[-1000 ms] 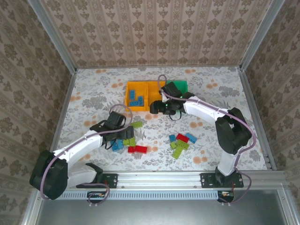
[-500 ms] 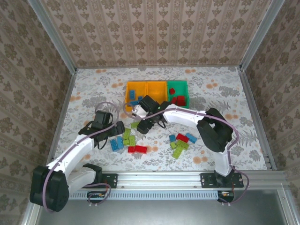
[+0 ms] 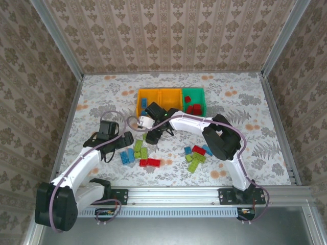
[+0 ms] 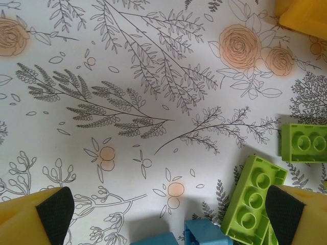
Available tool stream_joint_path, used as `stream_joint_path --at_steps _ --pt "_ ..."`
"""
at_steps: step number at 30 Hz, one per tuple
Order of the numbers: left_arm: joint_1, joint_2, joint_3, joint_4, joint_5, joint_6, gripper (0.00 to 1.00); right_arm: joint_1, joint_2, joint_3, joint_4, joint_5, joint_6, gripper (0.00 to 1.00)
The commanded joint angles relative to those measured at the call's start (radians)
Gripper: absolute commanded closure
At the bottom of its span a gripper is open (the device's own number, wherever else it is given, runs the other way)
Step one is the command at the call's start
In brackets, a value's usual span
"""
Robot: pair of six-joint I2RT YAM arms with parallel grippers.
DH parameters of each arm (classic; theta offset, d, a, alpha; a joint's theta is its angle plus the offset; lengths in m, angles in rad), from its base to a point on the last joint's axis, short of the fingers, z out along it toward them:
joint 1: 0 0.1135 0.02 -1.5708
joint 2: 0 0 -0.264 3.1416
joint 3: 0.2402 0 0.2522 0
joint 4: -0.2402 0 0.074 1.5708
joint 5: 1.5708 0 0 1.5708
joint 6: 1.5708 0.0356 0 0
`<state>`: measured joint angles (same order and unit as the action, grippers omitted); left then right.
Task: Sort the legos into containers by color
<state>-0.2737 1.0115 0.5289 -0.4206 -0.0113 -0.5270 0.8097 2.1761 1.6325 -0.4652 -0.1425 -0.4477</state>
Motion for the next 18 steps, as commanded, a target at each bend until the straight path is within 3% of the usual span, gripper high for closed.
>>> stream_joint_path --at_steps 1,10,14,18 --pt "0.016 -0.018 -0.017 -0.008 0.02 0.018 0.0 0.001 0.039 0.059 -0.032 -0.027 -0.035 0.2" --pt "0.028 -0.007 -0.021 0.0 0.034 0.024 0.0 0.003 0.11 0.115 -0.067 -0.042 -0.047 0.28" --pt "0.031 -0.001 -0.022 0.009 0.042 0.023 0.0 0.003 0.117 0.109 -0.098 -0.045 -0.051 0.36" --pt "0.031 0.007 -0.021 0.013 0.052 0.021 0.0 0.002 0.117 0.093 -0.112 -0.041 -0.05 0.5"
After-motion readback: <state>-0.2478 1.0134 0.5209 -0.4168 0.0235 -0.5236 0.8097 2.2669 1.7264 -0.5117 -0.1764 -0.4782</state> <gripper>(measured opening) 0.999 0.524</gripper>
